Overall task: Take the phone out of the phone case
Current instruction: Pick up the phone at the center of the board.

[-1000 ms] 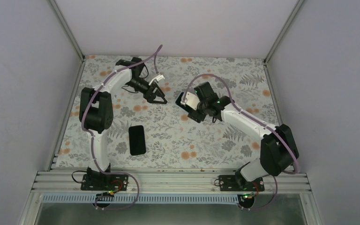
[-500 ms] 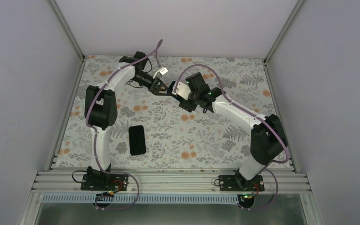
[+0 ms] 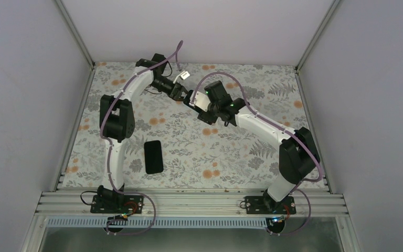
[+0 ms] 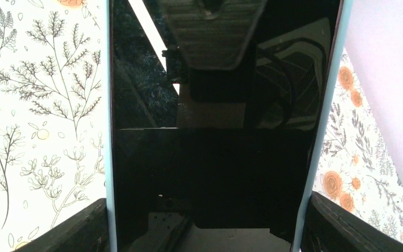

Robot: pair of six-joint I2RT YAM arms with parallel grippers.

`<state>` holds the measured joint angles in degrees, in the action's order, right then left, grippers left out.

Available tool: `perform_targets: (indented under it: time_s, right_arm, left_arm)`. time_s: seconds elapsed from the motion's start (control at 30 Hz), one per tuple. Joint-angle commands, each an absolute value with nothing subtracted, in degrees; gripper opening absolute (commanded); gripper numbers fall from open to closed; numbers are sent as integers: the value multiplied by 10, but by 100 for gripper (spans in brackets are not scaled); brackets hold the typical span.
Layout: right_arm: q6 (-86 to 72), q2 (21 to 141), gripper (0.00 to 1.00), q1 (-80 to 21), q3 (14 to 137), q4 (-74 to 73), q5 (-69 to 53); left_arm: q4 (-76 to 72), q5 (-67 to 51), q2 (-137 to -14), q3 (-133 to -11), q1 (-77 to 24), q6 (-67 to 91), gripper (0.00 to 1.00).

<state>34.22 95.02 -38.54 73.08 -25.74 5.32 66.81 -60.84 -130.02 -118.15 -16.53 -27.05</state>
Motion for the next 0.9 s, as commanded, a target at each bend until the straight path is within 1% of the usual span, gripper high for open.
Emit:
perform_targets:
  time_s: [0.0, 0.17, 0.27, 0.3, 0.33, 0.4, 0.47, 0.5, 0.53, 0.63, 0.73, 0.8, 0.87]
  right_arm:
    - [337, 949, 56, -390, 767, -211, 67]
    - [341, 970, 56, -394, 778, -210, 78]
    - [338, 976, 57, -396, 783, -208, 88]
    - [337, 975, 60, -396, 783, -208, 91]
    - [336, 972, 65, -396, 780, -210, 93]
    - [339, 959, 81, -394, 765, -217, 89]
    - [349, 923, 92, -390, 741, -234, 67]
    - [357, 900, 99, -384, 726, -246, 45]
    - [361, 876, 100, -376, 708, -257, 8]
    - [372, 794, 100, -341, 659, -294, -86]
    - [372, 721, 100, -279, 611, -295, -200]
    - [383, 691, 100, -223, 583, -288, -282]
    - [414, 683, 100, -185, 568, -295, -342]
  left_arm:
    - [734, -646, -1317, -1212, -168, -318, 51]
    - [776, -669, -1325, -1235, -181, -350, 30]
    - [777, -672, -1313, -1224, -192, -362, 12]
    - [778, -671, -1309, -1219, -193, -366, 7]
    - [778, -673, -1303, -1214, -194, -373, 3]
    - [778, -669, -1285, -1200, -194, -392, 2]
    - [778, -657, -1261, -1190, -194, -415, 2]
    - [778, -648, -1248, -1183, -193, -431, 2]
    - [774, -635, -1232, -1170, -193, -453, 2]
    - [710, -586, -1165, -1116, -193, -452, 2]
    - [600, -528, -1081, -1033, -200, -433, 2]
    - [524, -492, -1018, -970, -207, -424, 2]
    - [464, -483, -972, -923, -211, -421, 2]
